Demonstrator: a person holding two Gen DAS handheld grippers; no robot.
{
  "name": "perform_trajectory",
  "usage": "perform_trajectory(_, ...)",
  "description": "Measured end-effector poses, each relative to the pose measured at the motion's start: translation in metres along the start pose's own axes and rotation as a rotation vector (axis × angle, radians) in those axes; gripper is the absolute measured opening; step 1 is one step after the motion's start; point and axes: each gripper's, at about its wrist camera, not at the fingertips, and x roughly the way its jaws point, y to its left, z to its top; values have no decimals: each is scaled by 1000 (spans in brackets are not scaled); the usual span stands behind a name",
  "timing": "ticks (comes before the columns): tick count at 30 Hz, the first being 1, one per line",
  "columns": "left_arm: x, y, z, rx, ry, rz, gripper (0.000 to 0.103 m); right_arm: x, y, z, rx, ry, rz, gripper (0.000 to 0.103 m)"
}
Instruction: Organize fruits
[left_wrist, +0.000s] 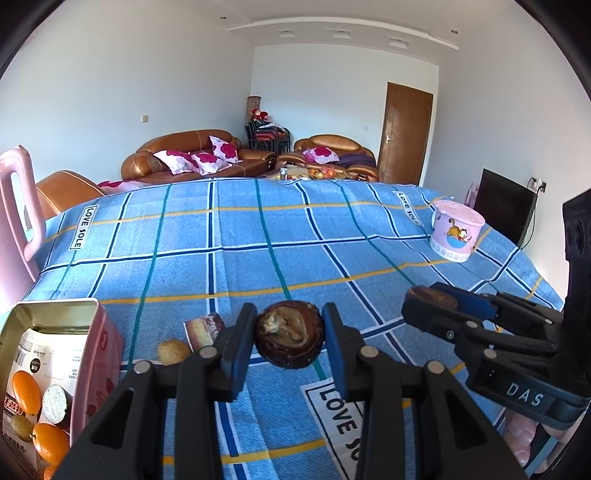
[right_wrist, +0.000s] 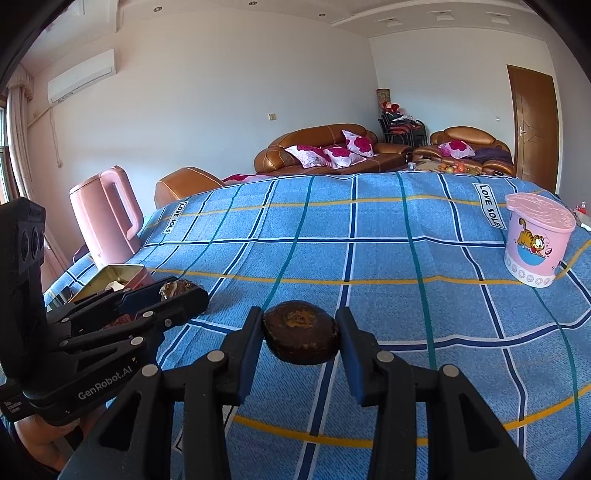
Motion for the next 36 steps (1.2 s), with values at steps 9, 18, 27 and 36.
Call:
perform_trajectory(9,-10,-4,-1,22,-55,18,38,-8,4,0,-23,-46,-9,42)
perform_trajectory(18,-19,-8,0,41,-105,31,38,-17,10,0,-57,-93,-17,42)
perform_trajectory(27,-28,-10,-2,51,-150,44,38,-25,11,-2,-68,-141,-20,42)
perform_trajectory(36,-37,-11,-4,54,-201,61,38,-37,15,-3,-89,-198,-21,42)
